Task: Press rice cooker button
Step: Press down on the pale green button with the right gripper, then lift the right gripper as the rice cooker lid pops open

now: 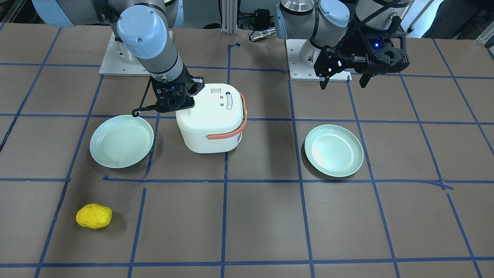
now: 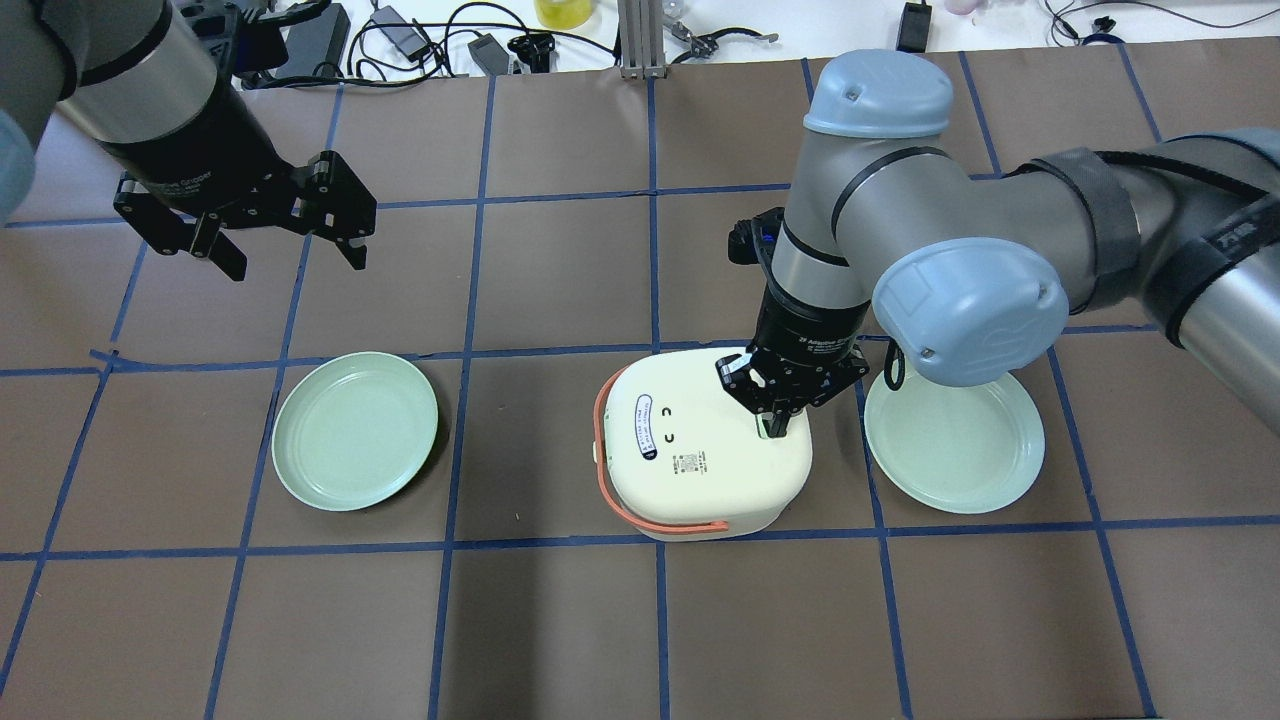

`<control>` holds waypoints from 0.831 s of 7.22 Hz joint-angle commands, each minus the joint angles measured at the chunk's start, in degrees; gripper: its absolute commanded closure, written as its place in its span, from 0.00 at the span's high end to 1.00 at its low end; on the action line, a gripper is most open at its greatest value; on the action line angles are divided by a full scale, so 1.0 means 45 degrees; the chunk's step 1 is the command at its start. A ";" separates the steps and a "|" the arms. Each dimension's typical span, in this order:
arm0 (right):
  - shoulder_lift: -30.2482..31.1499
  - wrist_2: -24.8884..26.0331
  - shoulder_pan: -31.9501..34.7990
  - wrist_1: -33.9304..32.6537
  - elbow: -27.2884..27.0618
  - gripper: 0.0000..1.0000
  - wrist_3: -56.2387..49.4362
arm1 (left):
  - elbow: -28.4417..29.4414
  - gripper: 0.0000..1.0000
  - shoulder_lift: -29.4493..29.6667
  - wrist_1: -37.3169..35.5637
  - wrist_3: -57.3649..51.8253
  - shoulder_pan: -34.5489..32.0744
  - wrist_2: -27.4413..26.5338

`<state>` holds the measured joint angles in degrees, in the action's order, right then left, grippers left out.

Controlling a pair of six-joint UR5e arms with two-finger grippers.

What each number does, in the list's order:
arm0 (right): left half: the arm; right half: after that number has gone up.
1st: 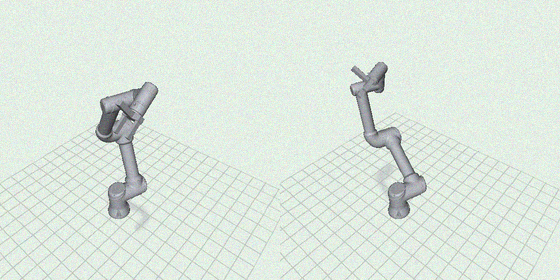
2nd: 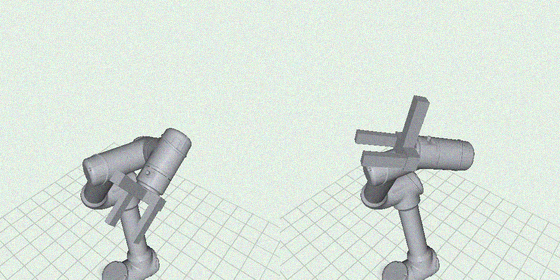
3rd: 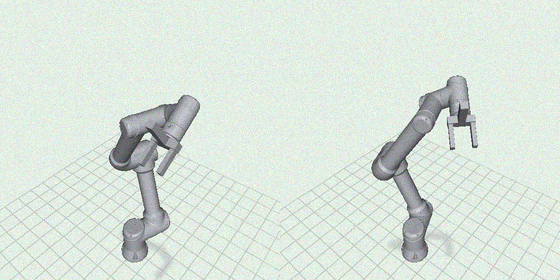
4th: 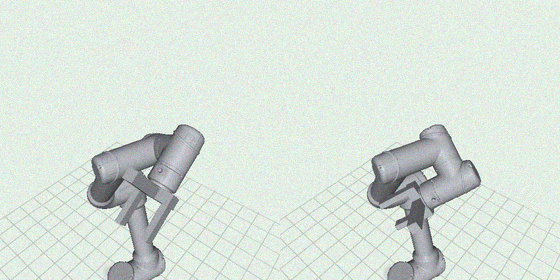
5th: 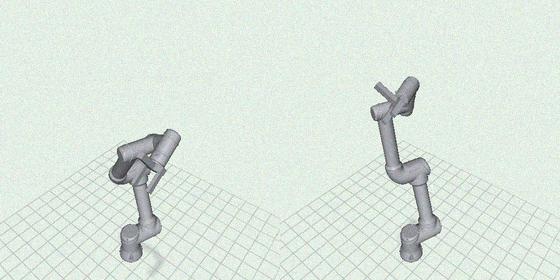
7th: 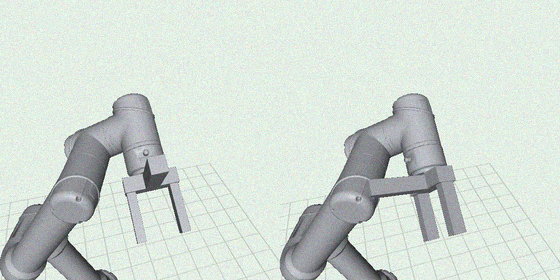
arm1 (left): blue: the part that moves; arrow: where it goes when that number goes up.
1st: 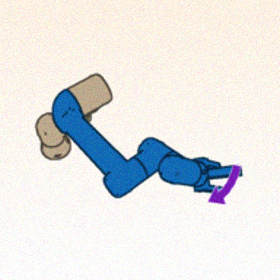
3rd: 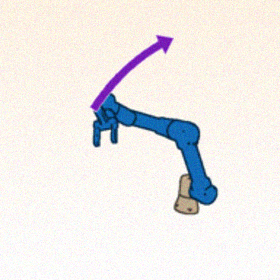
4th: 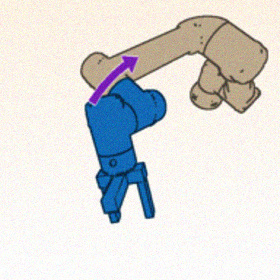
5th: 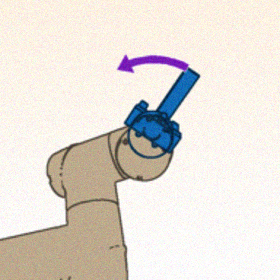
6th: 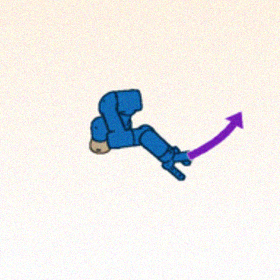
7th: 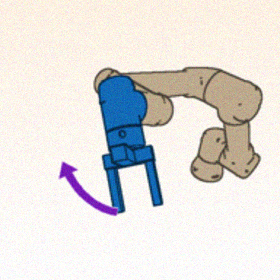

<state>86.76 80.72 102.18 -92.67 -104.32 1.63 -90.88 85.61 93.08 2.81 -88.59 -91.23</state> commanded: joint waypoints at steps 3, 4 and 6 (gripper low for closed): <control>0.0249 -0.0338 0.0067 0.0375 0.1203 0.00 0.0184 | 0.0000 1.00 0.0000 0.0000 0.0000 0.0000 0.0000; 0.0250 -0.0359 0.0067 0.1151 0.2138 0.00 0.0184 | 0.0000 1.00 0.0000 0.0000 0.0000 0.0000 0.0000; 0.0211 -0.0126 -0.0011 0.2676 0.4343 0.22 0.0223 | 0.0000 1.00 0.0000 0.0000 0.0000 0.0000 0.0000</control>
<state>87.77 79.63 102.28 -84.64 -90.72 2.53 -90.88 85.61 93.08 2.81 -88.60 -91.23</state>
